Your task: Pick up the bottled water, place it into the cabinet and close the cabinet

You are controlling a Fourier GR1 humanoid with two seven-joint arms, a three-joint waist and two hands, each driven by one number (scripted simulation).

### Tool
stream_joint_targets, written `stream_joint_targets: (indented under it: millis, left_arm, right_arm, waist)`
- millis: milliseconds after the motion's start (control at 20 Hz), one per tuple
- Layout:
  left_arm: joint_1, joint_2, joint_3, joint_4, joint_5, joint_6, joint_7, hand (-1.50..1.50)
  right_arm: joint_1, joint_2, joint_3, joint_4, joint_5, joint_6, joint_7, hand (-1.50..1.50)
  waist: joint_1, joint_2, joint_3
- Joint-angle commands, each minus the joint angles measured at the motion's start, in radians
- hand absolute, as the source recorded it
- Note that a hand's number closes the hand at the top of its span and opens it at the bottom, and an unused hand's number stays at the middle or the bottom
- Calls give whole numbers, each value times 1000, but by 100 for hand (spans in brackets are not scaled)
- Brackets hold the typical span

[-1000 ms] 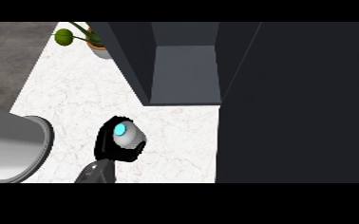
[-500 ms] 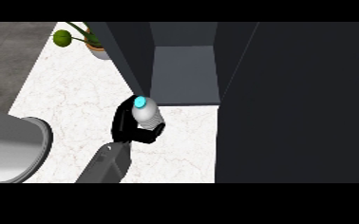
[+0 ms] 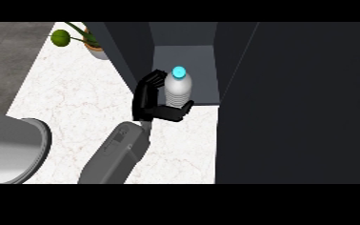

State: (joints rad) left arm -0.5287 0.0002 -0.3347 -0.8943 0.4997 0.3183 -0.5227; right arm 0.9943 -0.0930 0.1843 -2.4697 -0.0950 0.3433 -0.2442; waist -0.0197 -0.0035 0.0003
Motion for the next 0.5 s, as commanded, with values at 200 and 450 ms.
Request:
stream_joint_targets:
  millis: [200, 450]
  left_arm:
    - [-227, 0, -59, 83, -8, 189, 159, 150]
    - [-375, 0, -50, 243, 119, 261, 148, 150]
  right_arm:
    - [-48, 9, -48, 17, -67, -3, 7, -150]
    - [-9, -39, -120, -29, -163, 58, -2, -150]
  waist:
    - [0, 4, 0]
    - [-40, 12, 0]
